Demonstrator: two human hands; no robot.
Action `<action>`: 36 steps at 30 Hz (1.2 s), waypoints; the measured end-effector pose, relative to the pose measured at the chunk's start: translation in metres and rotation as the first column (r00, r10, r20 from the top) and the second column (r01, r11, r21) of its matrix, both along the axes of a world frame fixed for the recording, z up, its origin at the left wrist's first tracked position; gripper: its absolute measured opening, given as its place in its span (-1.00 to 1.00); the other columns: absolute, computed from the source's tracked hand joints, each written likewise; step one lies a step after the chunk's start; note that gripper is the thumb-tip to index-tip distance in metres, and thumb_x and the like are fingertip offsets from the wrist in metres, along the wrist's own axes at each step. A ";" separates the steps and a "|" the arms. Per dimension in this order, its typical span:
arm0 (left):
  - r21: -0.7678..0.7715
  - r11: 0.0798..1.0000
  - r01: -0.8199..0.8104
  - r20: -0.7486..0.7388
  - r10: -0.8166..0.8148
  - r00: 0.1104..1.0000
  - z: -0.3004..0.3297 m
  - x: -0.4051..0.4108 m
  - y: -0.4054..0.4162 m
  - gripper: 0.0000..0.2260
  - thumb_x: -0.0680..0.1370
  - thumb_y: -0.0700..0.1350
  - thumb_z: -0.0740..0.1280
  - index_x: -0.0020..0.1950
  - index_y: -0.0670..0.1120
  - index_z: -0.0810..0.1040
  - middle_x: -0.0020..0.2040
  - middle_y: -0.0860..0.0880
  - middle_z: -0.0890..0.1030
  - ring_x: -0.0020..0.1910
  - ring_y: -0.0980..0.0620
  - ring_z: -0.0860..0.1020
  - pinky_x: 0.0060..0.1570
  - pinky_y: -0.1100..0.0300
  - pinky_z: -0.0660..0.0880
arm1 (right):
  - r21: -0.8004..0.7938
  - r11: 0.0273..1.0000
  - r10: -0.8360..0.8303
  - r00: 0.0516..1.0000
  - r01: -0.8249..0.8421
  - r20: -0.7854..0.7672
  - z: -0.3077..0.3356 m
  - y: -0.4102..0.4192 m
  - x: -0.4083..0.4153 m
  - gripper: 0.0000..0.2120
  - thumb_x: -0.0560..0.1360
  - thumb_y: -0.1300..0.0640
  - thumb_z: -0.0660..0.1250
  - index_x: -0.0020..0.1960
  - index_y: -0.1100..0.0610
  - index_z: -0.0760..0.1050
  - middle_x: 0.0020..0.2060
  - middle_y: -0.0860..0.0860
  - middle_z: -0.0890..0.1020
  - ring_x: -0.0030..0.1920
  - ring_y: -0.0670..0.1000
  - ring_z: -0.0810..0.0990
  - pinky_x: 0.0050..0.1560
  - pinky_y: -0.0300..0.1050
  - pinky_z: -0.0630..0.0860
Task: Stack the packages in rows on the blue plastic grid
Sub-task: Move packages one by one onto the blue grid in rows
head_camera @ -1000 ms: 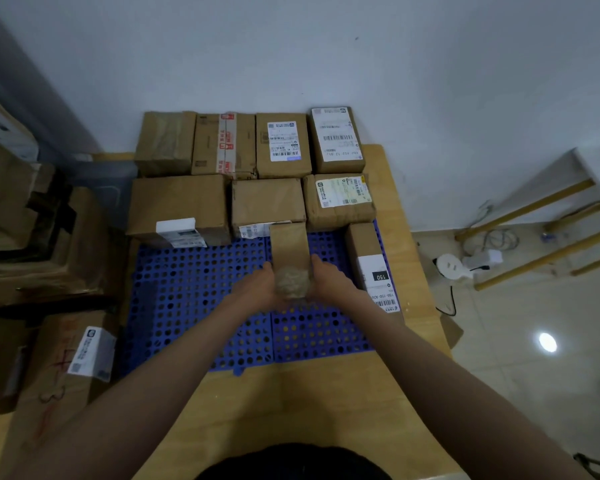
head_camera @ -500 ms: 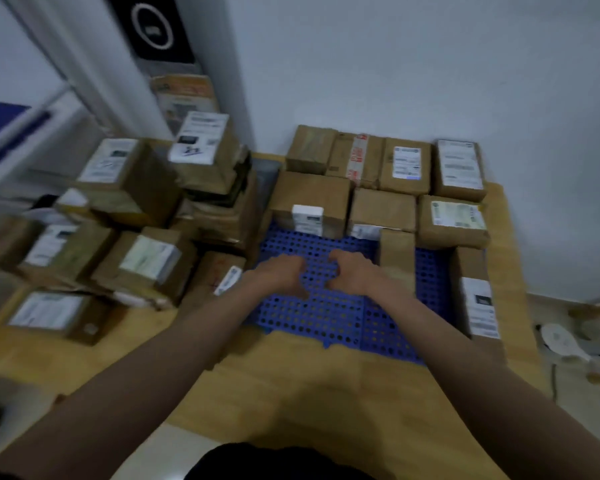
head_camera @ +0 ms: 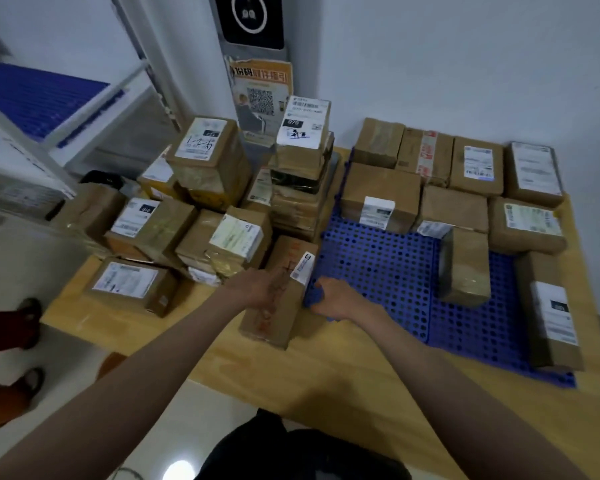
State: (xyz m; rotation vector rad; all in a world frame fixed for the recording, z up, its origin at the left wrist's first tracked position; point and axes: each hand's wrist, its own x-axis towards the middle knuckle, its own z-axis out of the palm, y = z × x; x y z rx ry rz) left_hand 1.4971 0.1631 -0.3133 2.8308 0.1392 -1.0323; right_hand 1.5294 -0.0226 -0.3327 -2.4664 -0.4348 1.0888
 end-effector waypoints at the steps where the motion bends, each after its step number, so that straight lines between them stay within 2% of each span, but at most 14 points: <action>1: 0.016 1.000 0.020 -0.019 -0.019 1.000 -0.004 -0.005 0.007 -0.66 0.42 0.10 0.48 0.02 -0.03 0.44 0.02 -0.08 0.59 -0.07 -0.05 0.55 -0.23 0.13 0.45 | 0.003 0.999 -0.035 0.999 0.035 -0.025 -0.002 0.009 -0.007 -0.80 0.54 0.07 0.32 0.11 0.12 0.40 -0.10 0.06 0.52 -0.26 0.02 0.53 -0.30 -0.01 0.54; 3: 0.033 0.999 0.031 -0.055 -0.030 0.998 -0.015 -0.014 0.018 -0.51 0.41 0.15 0.49 0.19 -0.10 0.48 0.13 -0.09 0.58 0.07 -0.07 0.57 -0.12 0.11 0.47 | 0.013 0.996 -0.089 0.994 0.090 -0.058 -0.007 0.025 -0.022 -0.62 0.54 0.08 0.33 0.31 0.16 0.37 0.07 0.12 0.55 -0.11 0.14 0.63 -0.29 -0.02 0.61; 5: -0.012 1.000 0.028 -0.095 -0.029 0.995 -0.027 -0.021 0.025 -0.49 0.43 0.10 0.47 0.28 -0.12 0.47 0.20 -0.10 0.57 0.16 -0.09 0.56 -0.02 0.10 0.49 | 0.011 0.991 -0.131 0.989 0.132 -0.074 -0.015 0.039 -0.036 -0.57 0.55 0.10 0.35 0.36 0.22 0.37 0.16 0.18 0.56 -0.03 0.22 0.65 -0.17 0.09 0.66; 8: -0.124 0.991 -0.059 -0.140 0.042 0.989 -0.039 -0.027 0.033 -0.49 0.41 -0.03 0.52 0.27 -0.16 0.47 0.17 -0.13 0.58 0.06 -0.09 0.60 -0.15 0.15 0.49 | -0.040 0.980 -0.196 0.976 0.193 -0.099 -0.029 0.053 -0.054 -0.60 0.58 0.13 0.31 0.36 0.27 0.41 0.15 0.22 0.61 -0.08 0.20 0.69 -0.10 0.11 0.66; 11: -0.164 0.980 -0.108 -0.142 0.085 0.986 -0.045 -0.032 0.038 -0.35 0.33 -0.07 0.59 0.32 -0.19 0.41 0.18 -0.15 0.57 0.04 -0.11 0.61 -0.05 0.07 0.60 | -0.006 0.966 -0.258 0.959 0.259 -0.117 -0.034 0.063 -0.065 -0.70 0.56 0.12 0.34 0.19 0.28 0.58 0.03 0.22 0.67 -0.13 0.22 0.69 -0.16 0.08 0.66; 13: -0.188 0.976 -0.106 -0.112 0.086 0.990 -0.046 -0.035 0.039 -0.34 0.30 -0.09 0.61 0.30 -0.20 0.43 0.17 -0.17 0.58 0.06 -0.12 0.61 0.01 0.01 0.60 | -0.021 0.952 -0.305 0.946 0.304 -0.114 -0.035 0.067 -0.067 -0.68 0.53 0.18 0.38 0.22 0.32 0.54 0.07 0.22 0.65 -0.07 0.22 0.68 -0.20 0.00 0.64; 16: -0.204 0.976 -0.076 -0.062 0.064 0.996 -0.048 -0.037 0.041 -0.30 0.27 -0.07 0.62 0.31 -0.23 0.41 0.17 -0.16 0.58 0.09 -0.11 0.59 0.02 0.04 0.57 | -0.055 0.945 -0.328 0.940 0.324 -0.093 -0.034 0.069 -0.070 -0.48 0.48 0.31 0.42 0.38 0.36 0.35 0.24 0.26 0.55 0.10 0.24 0.62 -0.08 -0.02 0.60; 20: -0.238 0.971 -0.026 -0.019 0.022 1.000 -0.046 -0.038 0.041 -0.33 0.27 -0.09 0.63 0.30 -0.19 0.45 0.20 -0.14 0.56 0.08 -0.09 0.58 -0.10 0.14 0.52 | 0.004 0.932 -0.362 0.930 0.363 -0.056 -0.035 0.066 -0.075 -0.52 0.45 0.30 0.45 0.32 0.35 0.39 0.15 0.28 0.59 0.10 0.23 0.61 -0.03 0.01 0.55; 22: -0.257 0.966 0.003 0.012 0.000 1.000 -0.043 -0.037 0.039 -0.35 0.25 -0.09 0.63 0.27 -0.16 0.48 0.18 -0.13 0.56 0.05 -0.09 0.59 -0.13 0.14 0.52 | 0.035 0.932 -0.362 0.932 0.362 -0.012 -0.034 0.059 -0.078 -0.51 0.43 0.34 0.45 0.31 0.34 0.39 0.15 0.29 0.57 0.14 0.23 0.58 0.00 0.00 0.50; 25: -0.257 0.966 0.022 0.034 -0.014 0.999 -0.038 -0.036 0.029 -0.16 0.23 -0.05 0.64 0.39 -0.21 0.33 0.16 -0.15 0.56 0.05 -0.10 0.58 -0.07 0.05 0.59 | 0.073 0.918 -0.392 0.919 0.390 0.028 -0.025 0.043 -0.084 -0.34 0.38 0.38 0.48 0.41 0.31 0.30 0.19 0.25 0.55 0.16 0.21 0.56 -0.08 -0.12 0.47; 27: -0.263 0.964 0.049 0.042 -0.039 0.998 -0.035 -0.034 0.015 -0.09 0.24 -0.03 0.62 0.44 -0.23 0.23 0.15 -0.16 0.54 0.08 -0.11 0.56 -0.09 0.05 0.57 | 0.060 0.904 -0.427 0.903 0.424 0.049 -0.018 0.027 -0.088 -0.21 0.35 0.36 0.52 0.47 0.27 0.20 0.27 0.22 0.48 0.22 0.19 0.50 0.07 -0.01 0.52; 30: -0.265 0.956 0.126 0.071 -0.111 0.991 -0.026 -0.026 -0.018 -0.06 0.29 0.02 0.59 0.49 -0.24 0.16 0.28 -0.18 0.46 0.21 -0.14 0.48 -0.07 0.14 0.46 | 0.017 0.872 -0.488 0.869 0.489 0.083 -0.008 -0.005 -0.091 -0.15 0.32 0.33 0.55 0.48 0.25 0.17 0.31 0.20 0.45 0.28 0.18 0.47 0.19 0.08 0.50; 34: -0.296 0.929 0.222 0.095 -0.203 0.975 -0.007 -0.011 -0.077 -0.03 0.30 0.03 0.61 0.52 -0.22 0.13 0.34 -0.19 0.43 0.27 -0.16 0.46 0.14 0.04 0.50 | 0.019 0.813 -0.577 0.802 0.581 0.156 0.011 -0.060 -0.096 -0.12 0.30 0.32 0.57 0.49 0.21 0.18 0.31 0.16 0.46 0.24 0.16 0.50 0.17 0.07 0.52; 36: -0.318 0.910 0.265 0.098 -0.246 0.964 0.003 -0.004 -0.107 -0.04 0.30 0.04 0.60 0.51 -0.21 0.13 0.33 -0.18 0.43 0.26 -0.16 0.47 0.14 0.02 0.50 | 0.034 0.786 -0.612 0.769 0.617 0.185 0.019 -0.089 -0.098 -0.13 0.29 0.31 0.57 0.48 0.19 0.20 0.29 0.14 0.48 0.23 0.14 0.50 0.15 0.07 0.53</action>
